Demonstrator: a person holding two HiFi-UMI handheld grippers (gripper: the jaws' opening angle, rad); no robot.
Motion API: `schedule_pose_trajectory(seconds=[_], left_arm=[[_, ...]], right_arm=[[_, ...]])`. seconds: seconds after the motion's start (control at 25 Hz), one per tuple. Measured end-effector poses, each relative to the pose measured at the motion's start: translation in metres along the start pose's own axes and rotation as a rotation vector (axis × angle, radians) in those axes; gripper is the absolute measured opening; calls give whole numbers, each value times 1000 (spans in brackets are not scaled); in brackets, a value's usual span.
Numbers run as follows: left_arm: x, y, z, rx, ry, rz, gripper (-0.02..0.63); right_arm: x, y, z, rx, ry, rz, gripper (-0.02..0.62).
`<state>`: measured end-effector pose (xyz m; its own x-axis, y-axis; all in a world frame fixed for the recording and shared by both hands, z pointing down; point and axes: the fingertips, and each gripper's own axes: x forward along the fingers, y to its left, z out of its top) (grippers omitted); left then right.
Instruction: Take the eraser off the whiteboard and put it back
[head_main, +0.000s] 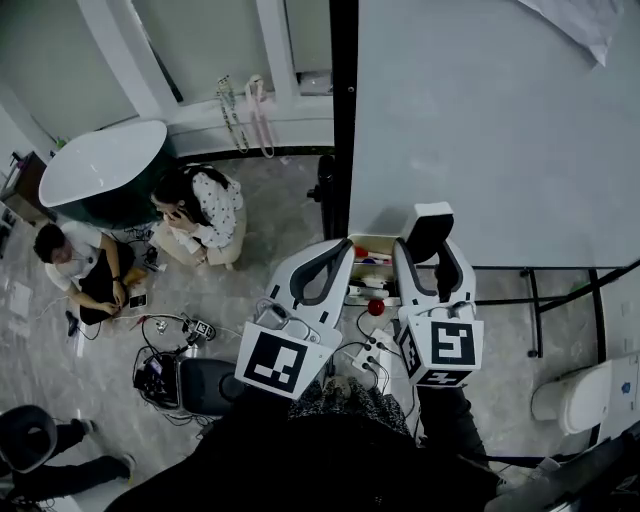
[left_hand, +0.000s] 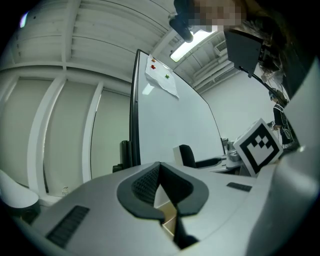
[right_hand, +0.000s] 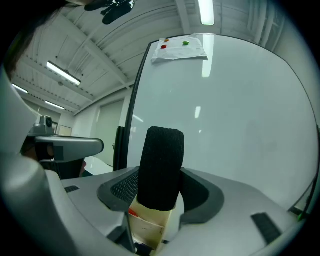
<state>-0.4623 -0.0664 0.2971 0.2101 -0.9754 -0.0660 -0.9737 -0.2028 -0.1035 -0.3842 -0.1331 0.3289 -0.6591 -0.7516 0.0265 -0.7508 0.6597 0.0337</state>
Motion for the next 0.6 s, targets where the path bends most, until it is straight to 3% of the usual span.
schedule_pose_trajectory(seconds=[0.36,0.6], left_arm=[[4,19,-8,-15,18,-34,6],[14,25,-13,-17,29,-34,6]], right_arm=[[23,11,-32,-85,52,-81,245],[33,9,-59,-83,121,-95,245]])
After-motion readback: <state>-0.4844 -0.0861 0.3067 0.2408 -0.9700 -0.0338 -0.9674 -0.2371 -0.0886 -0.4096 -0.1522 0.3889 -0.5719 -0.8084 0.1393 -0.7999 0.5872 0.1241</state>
